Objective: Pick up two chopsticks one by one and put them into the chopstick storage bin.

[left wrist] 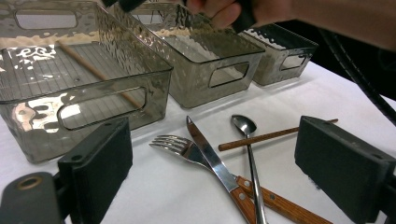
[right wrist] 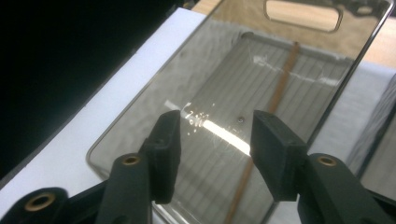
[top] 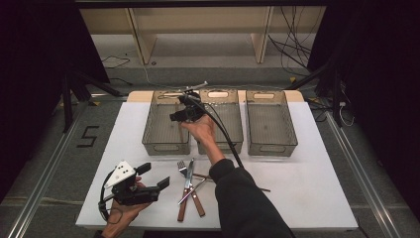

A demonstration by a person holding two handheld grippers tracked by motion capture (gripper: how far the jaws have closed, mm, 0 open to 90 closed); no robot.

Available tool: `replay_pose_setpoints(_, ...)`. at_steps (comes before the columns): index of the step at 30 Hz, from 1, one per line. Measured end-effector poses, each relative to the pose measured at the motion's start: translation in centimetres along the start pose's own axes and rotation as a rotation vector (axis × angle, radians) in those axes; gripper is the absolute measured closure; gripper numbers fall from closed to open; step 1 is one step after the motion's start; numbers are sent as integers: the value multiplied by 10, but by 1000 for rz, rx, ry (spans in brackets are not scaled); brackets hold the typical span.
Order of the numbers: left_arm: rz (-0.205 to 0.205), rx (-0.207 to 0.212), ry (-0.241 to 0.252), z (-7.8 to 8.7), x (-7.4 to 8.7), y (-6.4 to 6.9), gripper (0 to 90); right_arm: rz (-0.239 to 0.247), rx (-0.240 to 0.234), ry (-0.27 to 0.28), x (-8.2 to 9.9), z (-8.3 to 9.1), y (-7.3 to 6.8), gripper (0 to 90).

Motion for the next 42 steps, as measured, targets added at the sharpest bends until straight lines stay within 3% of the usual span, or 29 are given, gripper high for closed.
replay_pose_setpoints(9,4,-3,2,1,0,-1,109,88,-73,41,5,43,8,394)
replay_pose_setpoints(13,9,-5,4,1,0,-2,108,106,-96,54,11,56,11,370)
replay_pose_setpoints(17,14,-3,4,1,0,-2,108,152,-132,75,25,79,16,344)
replay_pose_setpoints(22,18,-4,3,1,0,-2,108,200,-148,79,41,96,20,324)
replay_pose_setpoints(26,15,-8,9,1,0,-2,106,241,-157,72,65,111,30,309)
replay_pose_setpoints(33,19,-5,17,1,-1,-2,103,283,-134,31,98,120,46,292)
replay_pose_setpoints(42,20,-9,18,1,-1,-3,103,312,-121,-15,125,122,57,296)
Point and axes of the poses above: each handheld gripper's, and its own axes: z roughly backward along the jaws, x roughly out of its underside, y roughly to its right, the point moved 9 cm from there along -z, roughly forward along the jaws, and after that the axes turned 15 degrees about x, right-handed, at the moved point
